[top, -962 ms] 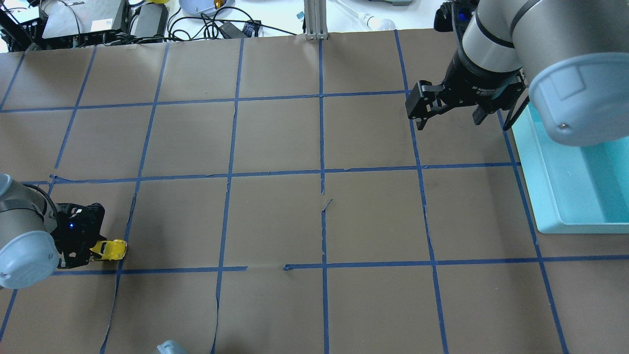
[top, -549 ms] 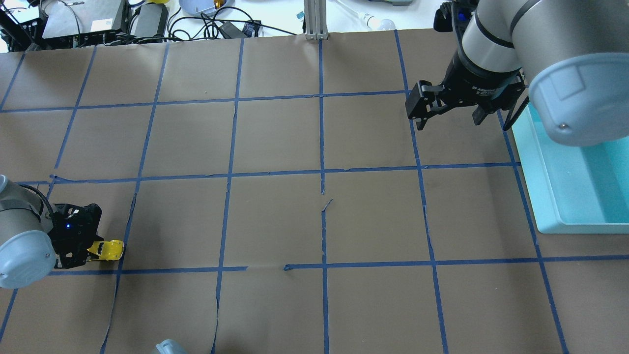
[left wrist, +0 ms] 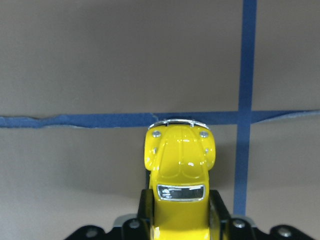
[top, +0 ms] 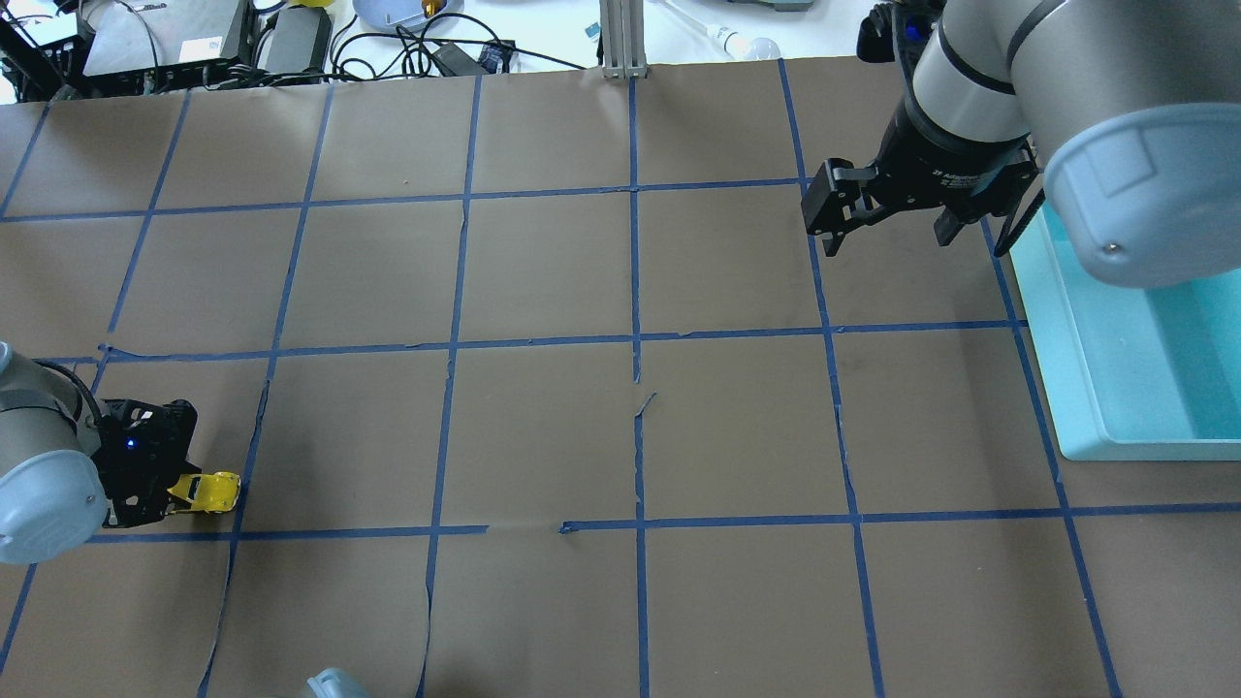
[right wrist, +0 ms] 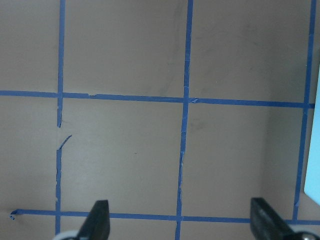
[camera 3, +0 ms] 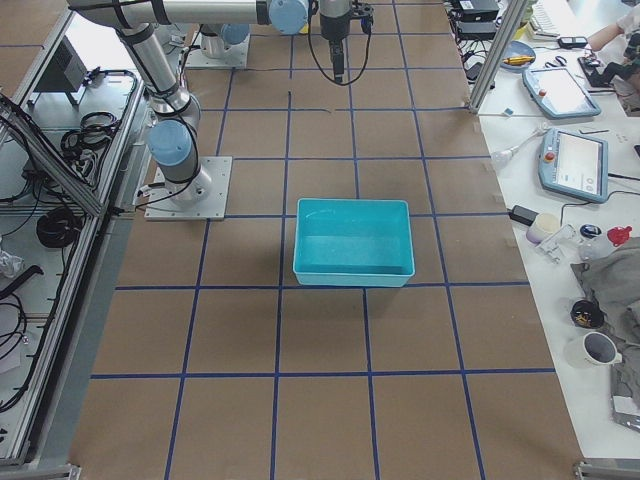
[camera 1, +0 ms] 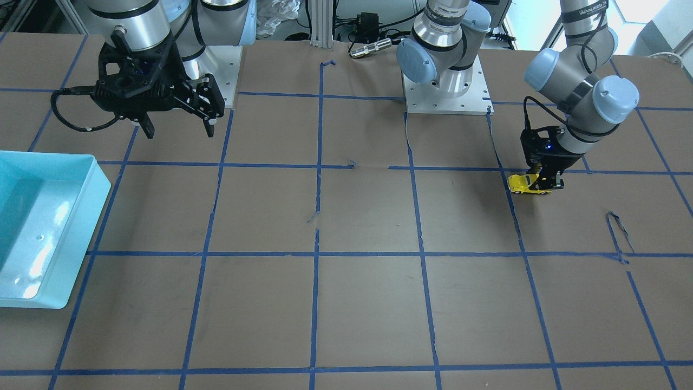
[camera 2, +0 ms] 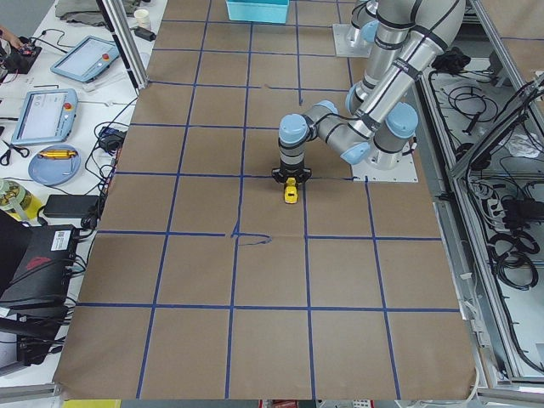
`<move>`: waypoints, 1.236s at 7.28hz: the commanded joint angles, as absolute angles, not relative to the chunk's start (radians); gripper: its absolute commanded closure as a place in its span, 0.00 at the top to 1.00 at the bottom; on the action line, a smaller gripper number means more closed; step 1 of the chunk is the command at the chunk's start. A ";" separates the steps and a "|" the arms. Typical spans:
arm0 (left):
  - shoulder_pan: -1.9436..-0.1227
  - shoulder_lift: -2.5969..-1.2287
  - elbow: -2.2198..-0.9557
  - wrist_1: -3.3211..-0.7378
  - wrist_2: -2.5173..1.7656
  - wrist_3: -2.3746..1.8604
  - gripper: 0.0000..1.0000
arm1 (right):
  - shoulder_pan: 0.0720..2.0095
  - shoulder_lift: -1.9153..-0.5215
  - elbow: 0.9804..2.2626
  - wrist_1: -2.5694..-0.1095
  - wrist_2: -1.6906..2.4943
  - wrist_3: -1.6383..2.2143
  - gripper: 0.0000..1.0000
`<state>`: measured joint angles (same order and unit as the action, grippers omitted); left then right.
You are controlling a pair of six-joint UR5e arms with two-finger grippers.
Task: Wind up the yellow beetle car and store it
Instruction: 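Slide the held car along the table toward the right arm, then open the left gripper, release the car, and lift away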
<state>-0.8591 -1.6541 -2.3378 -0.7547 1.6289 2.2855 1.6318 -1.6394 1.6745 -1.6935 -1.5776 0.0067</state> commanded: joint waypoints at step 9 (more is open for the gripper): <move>-0.861 -1.654 -2.319 -0.778 1.660 2.280 1.00 | 1.629 -1.643 1.674 -1.684 -1.569 0.006 1.00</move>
<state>-0.8593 -1.6535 -2.3197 -0.7711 1.6595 2.2821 1.6296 -1.6423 1.6737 -1.6874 -1.5719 0.0061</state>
